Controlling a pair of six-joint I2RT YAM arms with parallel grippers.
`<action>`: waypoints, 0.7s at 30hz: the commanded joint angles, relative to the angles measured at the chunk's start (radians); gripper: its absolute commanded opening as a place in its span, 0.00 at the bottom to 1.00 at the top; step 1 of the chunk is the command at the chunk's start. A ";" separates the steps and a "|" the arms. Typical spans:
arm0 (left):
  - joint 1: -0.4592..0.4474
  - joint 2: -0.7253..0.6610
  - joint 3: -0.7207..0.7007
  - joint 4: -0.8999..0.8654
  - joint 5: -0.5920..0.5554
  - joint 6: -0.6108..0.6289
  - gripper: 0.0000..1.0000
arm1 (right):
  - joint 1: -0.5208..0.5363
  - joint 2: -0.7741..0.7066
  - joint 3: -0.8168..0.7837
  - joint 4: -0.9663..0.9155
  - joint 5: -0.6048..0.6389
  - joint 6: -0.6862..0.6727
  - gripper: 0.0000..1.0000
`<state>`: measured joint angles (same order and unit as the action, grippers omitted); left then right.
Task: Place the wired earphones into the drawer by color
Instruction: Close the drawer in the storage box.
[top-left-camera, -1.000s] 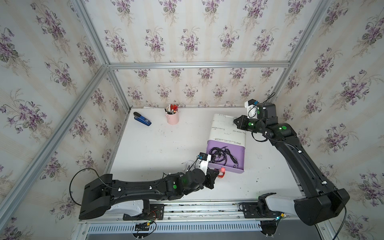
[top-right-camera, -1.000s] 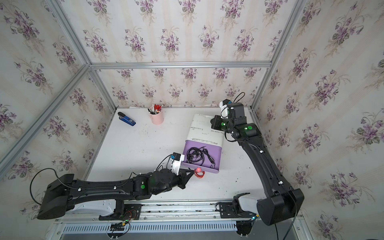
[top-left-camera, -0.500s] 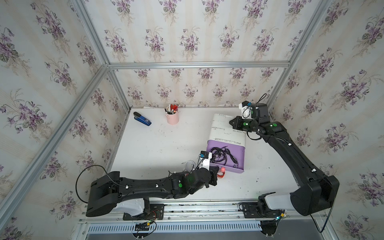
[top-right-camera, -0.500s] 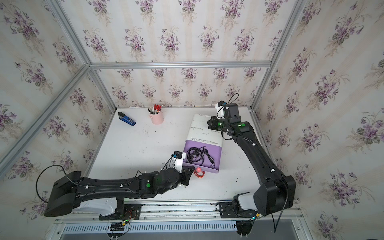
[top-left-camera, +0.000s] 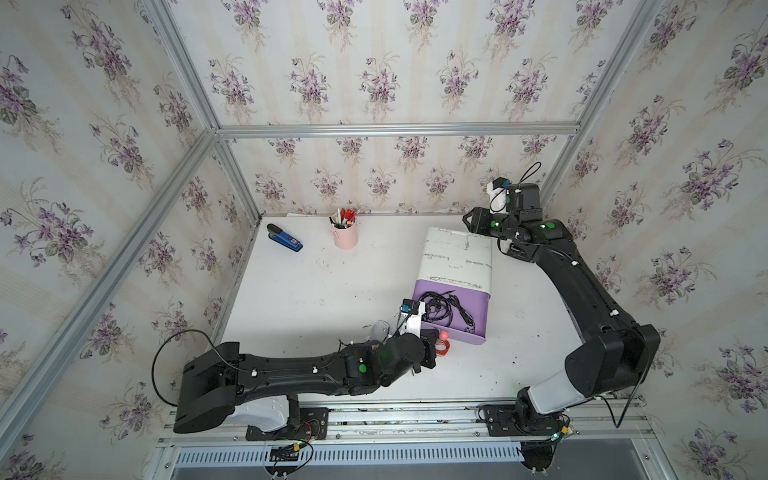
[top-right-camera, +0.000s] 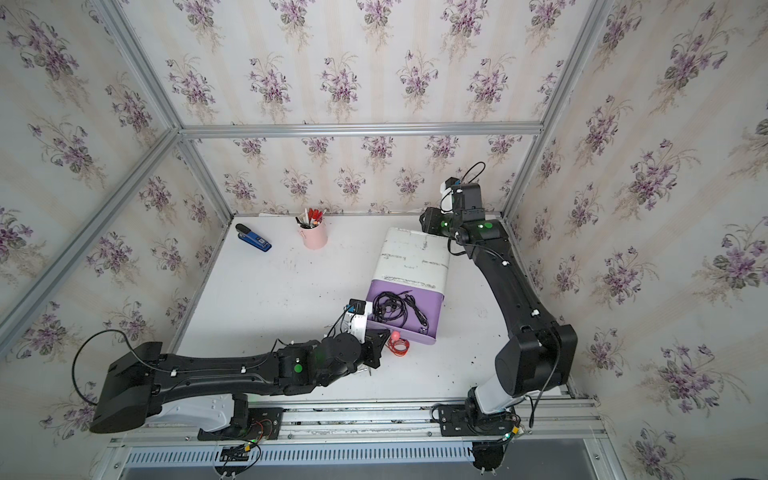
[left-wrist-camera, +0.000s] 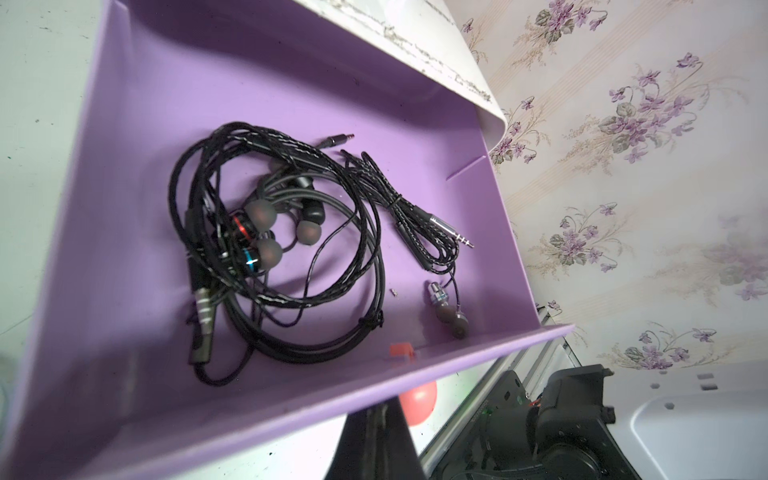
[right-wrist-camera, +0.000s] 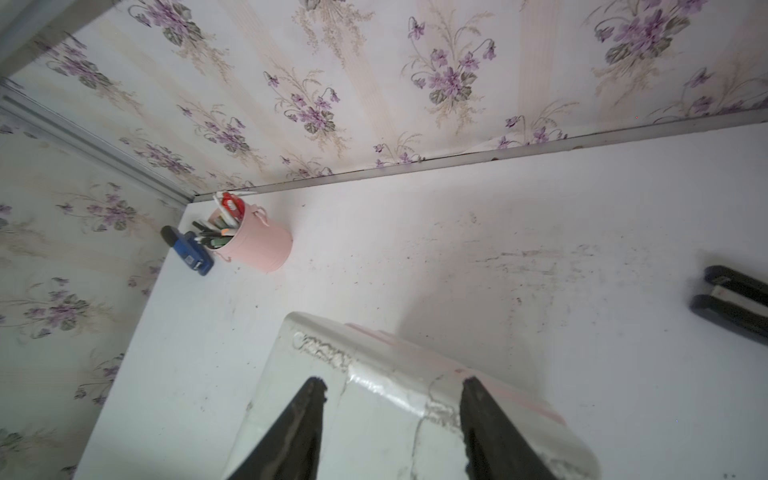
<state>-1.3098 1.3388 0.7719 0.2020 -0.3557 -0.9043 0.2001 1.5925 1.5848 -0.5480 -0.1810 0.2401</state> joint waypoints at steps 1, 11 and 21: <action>0.001 0.009 0.015 0.016 -0.032 0.010 0.00 | -0.008 0.050 0.028 -0.041 0.091 -0.102 0.59; 0.009 0.036 0.047 -0.005 -0.034 -0.010 0.00 | -0.007 0.123 0.035 -0.058 0.074 -0.206 0.61; 0.072 0.117 0.129 -0.036 -0.047 -0.014 0.00 | -0.007 0.110 -0.037 -0.036 0.046 -0.178 0.60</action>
<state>-1.2556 1.4284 0.8791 0.1761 -0.3805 -0.9230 0.1905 1.7027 1.5616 -0.5278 -0.1249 0.0628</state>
